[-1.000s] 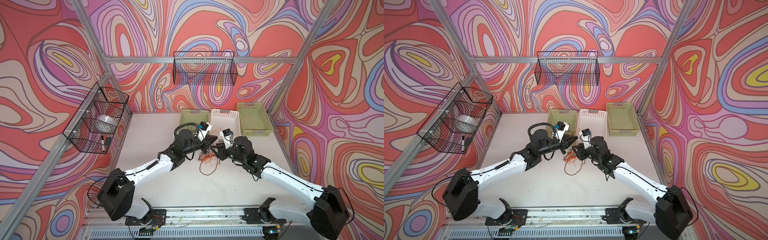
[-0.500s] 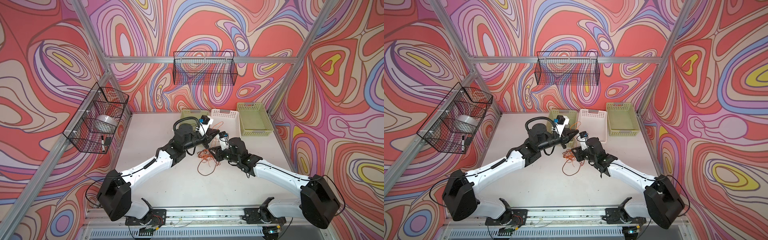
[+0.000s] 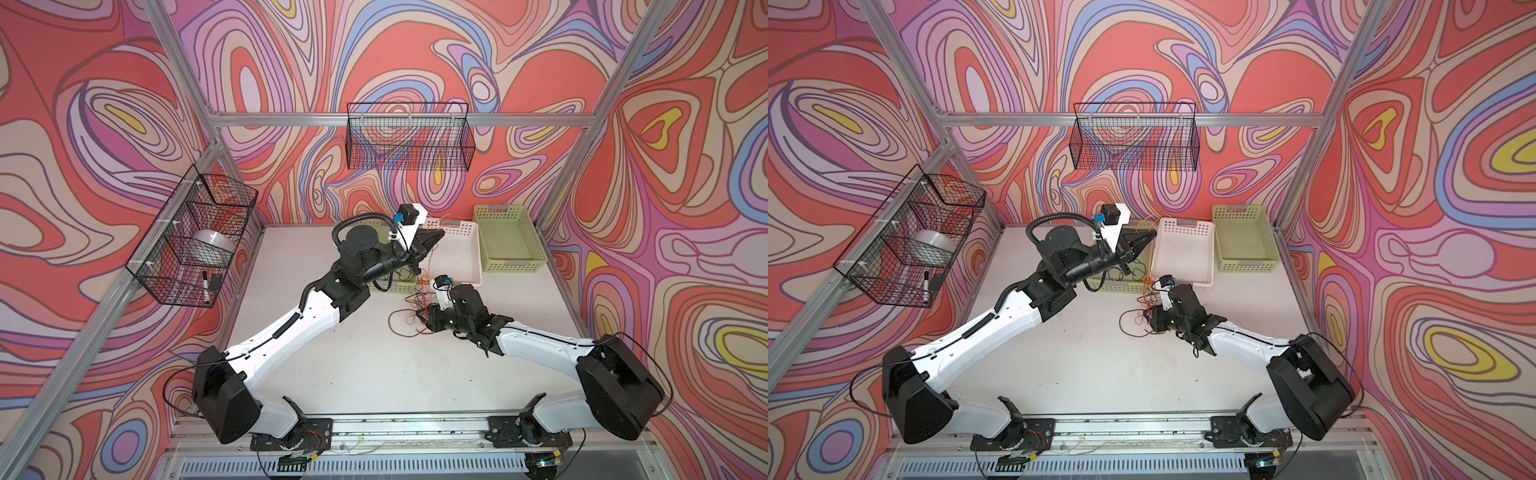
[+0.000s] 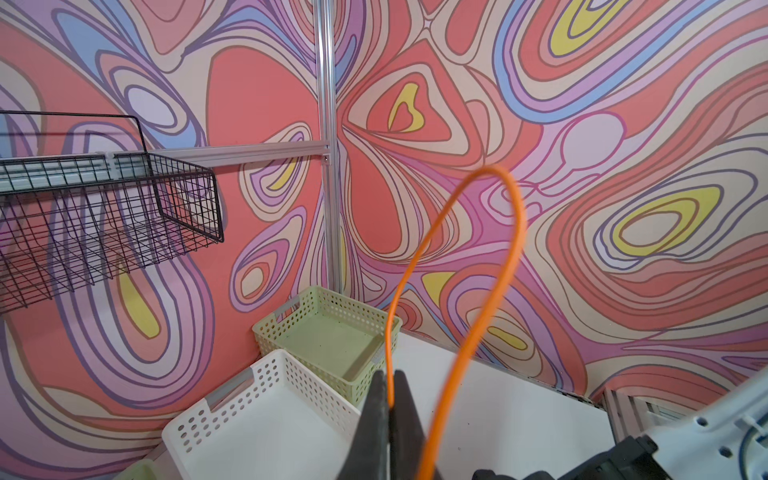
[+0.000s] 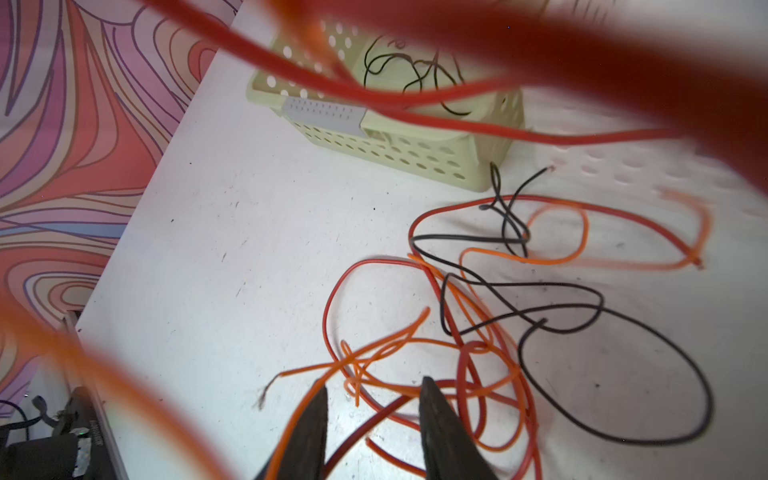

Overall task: Untangle the cables
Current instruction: 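Raise the left gripper high, drawing the orange wire free of the tangle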

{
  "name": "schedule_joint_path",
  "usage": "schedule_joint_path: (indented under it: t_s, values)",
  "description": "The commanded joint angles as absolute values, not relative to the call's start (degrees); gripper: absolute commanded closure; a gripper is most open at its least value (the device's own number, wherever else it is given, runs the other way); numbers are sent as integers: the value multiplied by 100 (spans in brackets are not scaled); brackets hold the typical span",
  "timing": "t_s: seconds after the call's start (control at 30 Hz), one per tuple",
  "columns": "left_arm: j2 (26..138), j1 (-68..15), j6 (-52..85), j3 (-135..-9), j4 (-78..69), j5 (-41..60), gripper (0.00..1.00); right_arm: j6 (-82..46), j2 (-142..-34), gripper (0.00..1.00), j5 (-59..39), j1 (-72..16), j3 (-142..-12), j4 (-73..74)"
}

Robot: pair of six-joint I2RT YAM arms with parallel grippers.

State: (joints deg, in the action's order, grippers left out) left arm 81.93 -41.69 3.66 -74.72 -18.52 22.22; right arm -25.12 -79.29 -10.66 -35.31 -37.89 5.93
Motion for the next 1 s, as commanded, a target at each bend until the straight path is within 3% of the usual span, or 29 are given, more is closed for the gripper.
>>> schedule_joint_path:
  t_s: [0.0, 0.23, 0.4, 0.57, 0.87, 0.97]
  values:
    - [8126, -4208, 205, -7331, -1703, 2087, 100, -2277, -7202, 56, -385, -3557, -3736, 290]
    - [8011, -4210, 321, -7007, -1863, 1991, 100, -1748, -6336, 50, 401, -3551, -3722, -666]
    - [7989, -4206, 415, -6940, -1872, 2005, 100, -1437, -5902, 50, -632, -3560, -3712, -187]
    - [7939, -4210, 462, -6829, -1907, 1921, 100, -1423, -6417, 51, -1597, -3729, -4270, -304]
    - [7833, -4236, 499, -6789, -1858, 1786, 100, -1976, -7430, 52, -1670, -4106, -4635, 317]
    - [7789, -4262, 488, -6781, -1850, 1715, 100, -2208, -7775, 61, -1390, -4146, -4720, 327]
